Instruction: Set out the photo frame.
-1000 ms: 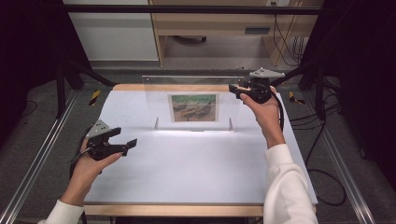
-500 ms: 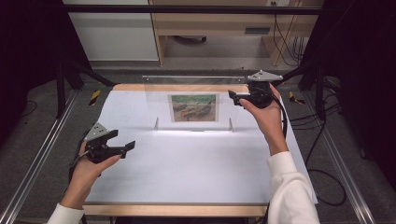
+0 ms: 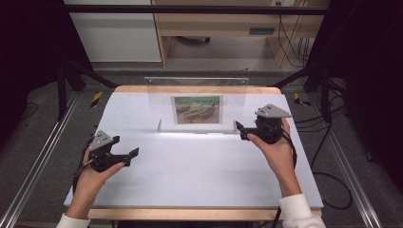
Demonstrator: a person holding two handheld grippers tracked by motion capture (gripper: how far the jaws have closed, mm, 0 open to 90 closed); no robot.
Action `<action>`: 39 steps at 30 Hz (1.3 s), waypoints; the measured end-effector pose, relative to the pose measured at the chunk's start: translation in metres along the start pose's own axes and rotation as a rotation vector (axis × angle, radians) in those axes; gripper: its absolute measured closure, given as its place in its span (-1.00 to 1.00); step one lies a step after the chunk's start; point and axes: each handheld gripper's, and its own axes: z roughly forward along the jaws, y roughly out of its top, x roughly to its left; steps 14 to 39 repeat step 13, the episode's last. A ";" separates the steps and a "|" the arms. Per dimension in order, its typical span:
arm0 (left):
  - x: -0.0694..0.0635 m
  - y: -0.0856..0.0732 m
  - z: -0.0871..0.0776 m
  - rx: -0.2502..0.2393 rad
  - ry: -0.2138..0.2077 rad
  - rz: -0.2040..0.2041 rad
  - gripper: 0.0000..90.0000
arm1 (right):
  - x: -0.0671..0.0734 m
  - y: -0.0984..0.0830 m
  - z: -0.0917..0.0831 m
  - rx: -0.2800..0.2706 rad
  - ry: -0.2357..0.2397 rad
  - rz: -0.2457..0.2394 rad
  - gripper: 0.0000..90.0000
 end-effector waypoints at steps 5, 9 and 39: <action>0.000 -0.008 0.001 -0.025 0.018 -0.014 -0.83 | 0.007 -0.034 -0.008 0.034 -0.007 0.035 -0.83; 0.001 -0.016 0.003 -0.039 0.029 -0.036 -0.83 | 0.010 -0.066 -0.008 0.075 -0.018 0.067 -0.83; 0.000 -0.023 0.006 -0.040 0.047 -0.020 -0.83 | 0.009 -0.093 -0.008 0.106 -0.038 0.095 -0.83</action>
